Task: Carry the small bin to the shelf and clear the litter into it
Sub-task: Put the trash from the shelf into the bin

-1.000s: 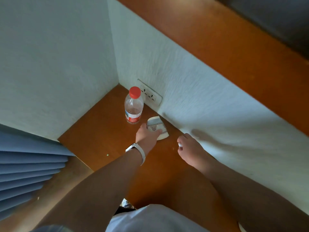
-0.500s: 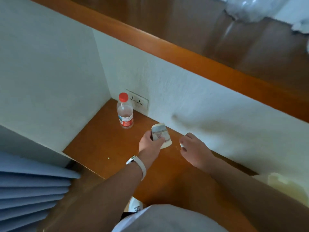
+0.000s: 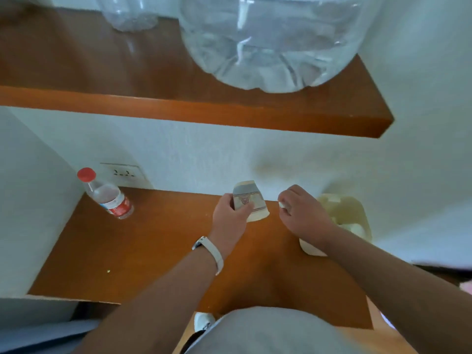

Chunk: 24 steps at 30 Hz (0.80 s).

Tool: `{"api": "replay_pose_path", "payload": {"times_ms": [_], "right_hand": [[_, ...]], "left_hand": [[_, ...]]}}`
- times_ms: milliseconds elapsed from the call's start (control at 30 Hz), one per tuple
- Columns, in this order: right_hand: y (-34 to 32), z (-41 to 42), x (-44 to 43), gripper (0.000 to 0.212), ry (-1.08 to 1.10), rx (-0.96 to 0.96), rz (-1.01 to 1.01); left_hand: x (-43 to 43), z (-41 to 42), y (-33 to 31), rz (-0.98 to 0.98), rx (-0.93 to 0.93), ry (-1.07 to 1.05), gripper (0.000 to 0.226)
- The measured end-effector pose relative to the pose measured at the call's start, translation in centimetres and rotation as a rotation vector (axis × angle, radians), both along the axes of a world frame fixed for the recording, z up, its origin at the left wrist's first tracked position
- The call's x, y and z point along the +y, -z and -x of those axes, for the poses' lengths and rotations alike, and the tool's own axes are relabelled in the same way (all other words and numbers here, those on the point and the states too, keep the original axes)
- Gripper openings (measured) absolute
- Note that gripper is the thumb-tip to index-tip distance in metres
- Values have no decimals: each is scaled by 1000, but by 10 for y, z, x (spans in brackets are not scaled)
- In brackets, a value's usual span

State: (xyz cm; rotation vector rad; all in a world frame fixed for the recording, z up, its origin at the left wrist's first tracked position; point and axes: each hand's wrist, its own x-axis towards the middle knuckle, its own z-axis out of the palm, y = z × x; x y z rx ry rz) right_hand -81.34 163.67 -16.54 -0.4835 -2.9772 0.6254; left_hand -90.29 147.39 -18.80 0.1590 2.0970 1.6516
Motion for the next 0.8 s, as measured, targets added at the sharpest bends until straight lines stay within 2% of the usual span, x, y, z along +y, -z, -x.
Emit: {"api": "replay_pose_path", "payload": {"times_ms": [167, 333, 567, 800], "right_hand": [[-7, -52, 52, 10, 187, 50, 17], [-9, -92, 97, 17, 284, 76, 35], [5, -111, 134, 18, 277, 89, 95], [28, -112, 158, 16, 164, 88, 131]], "left_hand": [[55, -33, -14, -14, 29, 129, 15], [98, -54, -21, -10, 84, 220, 12], [145, -80, -19, 17, 140, 273, 13], [177, -94, -2, 217, 280, 311, 11]]}}
